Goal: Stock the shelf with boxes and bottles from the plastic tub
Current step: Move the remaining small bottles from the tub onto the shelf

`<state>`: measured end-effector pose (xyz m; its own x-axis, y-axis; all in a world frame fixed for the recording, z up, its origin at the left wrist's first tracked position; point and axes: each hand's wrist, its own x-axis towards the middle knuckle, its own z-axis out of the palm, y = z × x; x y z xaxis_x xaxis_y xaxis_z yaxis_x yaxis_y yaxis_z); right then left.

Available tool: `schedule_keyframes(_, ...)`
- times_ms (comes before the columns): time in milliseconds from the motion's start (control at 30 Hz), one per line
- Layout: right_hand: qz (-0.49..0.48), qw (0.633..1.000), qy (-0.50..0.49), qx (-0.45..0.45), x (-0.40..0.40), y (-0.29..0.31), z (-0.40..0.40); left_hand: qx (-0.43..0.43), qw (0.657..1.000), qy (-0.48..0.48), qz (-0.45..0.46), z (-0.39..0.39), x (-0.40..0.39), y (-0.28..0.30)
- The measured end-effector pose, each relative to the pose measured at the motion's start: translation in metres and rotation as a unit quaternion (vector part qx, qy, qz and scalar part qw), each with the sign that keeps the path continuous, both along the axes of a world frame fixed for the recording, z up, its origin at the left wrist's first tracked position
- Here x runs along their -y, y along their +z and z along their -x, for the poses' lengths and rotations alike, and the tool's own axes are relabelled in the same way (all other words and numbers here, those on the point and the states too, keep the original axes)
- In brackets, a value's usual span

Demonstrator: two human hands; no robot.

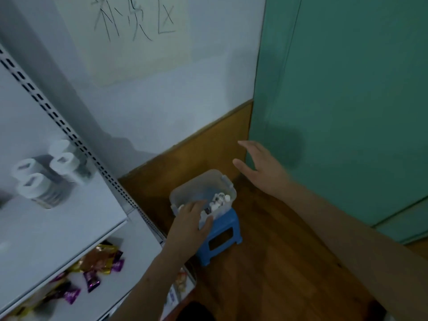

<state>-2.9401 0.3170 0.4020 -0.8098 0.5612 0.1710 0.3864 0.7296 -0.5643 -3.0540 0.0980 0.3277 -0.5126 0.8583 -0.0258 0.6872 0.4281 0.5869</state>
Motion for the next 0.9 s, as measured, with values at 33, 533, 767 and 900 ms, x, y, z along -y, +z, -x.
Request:
schedule_keyframes(33,0.002,1.000,0.005,0.001,-0.010,-0.005,0.009,0.003,1.000,0.002,0.007,0.006,-0.007,-0.006)
schedule_keyframes(533,0.080,0.981,0.081,0.160,-0.126,-0.106,0.204,0.213,0.948,0.191,0.141,0.123,-0.132,-0.152)
schedule_keyframes(767,0.132,0.949,0.062,0.279,-0.149,-0.199,0.218,0.289,0.881,0.288,0.238,0.153,-0.138,-0.213)
schedule_keyframes(900,0.145,0.922,0.089,0.348,-0.158,-0.264,0.213,0.299,0.857,0.329,0.261,0.159,-0.135,-0.248)
